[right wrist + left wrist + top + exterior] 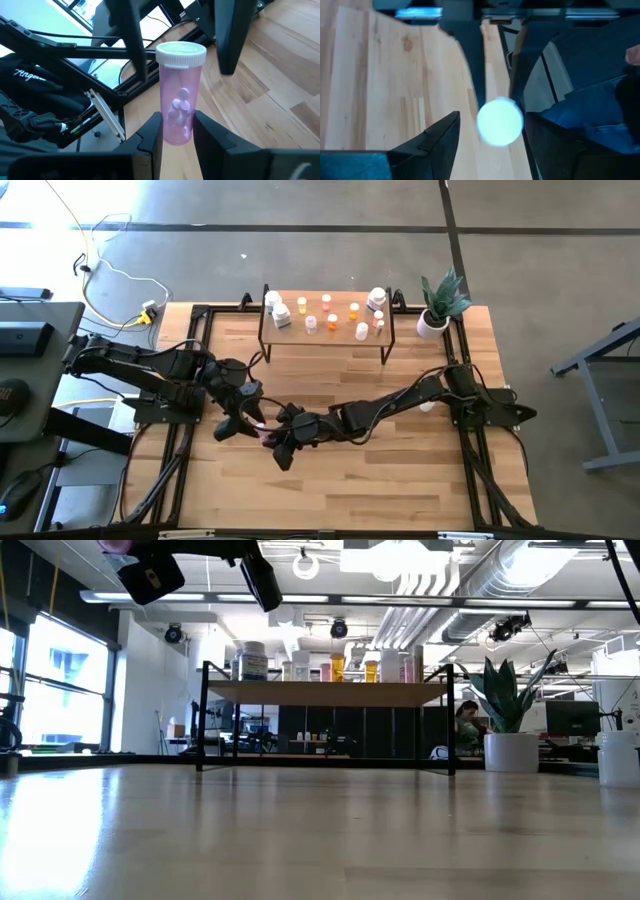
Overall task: Pick and place medicine bottles onto shelf by color
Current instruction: Put the purple pill bottle on the shelf
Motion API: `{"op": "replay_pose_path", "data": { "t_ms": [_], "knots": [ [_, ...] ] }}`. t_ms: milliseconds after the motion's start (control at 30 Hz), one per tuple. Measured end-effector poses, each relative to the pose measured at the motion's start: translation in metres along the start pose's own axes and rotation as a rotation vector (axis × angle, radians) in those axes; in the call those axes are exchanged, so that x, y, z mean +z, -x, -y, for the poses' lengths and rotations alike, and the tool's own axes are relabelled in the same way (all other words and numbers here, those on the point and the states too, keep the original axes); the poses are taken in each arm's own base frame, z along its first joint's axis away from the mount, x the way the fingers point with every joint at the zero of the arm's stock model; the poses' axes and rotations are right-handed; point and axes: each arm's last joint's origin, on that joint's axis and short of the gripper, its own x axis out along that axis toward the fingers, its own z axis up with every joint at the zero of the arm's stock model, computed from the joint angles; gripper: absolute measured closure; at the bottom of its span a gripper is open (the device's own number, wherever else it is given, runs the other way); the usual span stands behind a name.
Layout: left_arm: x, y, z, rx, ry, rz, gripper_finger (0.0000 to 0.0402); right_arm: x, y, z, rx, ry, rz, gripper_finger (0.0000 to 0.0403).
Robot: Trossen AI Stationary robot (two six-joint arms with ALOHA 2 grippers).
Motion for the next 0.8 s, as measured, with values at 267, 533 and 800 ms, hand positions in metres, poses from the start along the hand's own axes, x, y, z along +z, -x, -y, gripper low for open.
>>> {"op": "replay_pose_path", "data": {
  "t_ms": [267, 533, 800],
  "knots": [
    [0.0007, -0.0033, 0.0009, -0.007, -0.022, -0.005, 0.0188, 0.0018, -0.0004, 0.0019, -0.004, -0.007, 0.003, 0.0325],
    [0.0009, -0.0032, 0.001, -0.008, -0.033, -0.002, 0.0206, 0.0016, -0.0004, 0.0018, -0.004, -0.01, 0.002, 0.0325],
    [0.0024, -0.0031, 0.0015, -0.013, -0.041, 0.013, 0.0264, 0.0015, -0.0004, 0.0018, -0.003, -0.026, 0.001, 0.0325]
  ]
}}
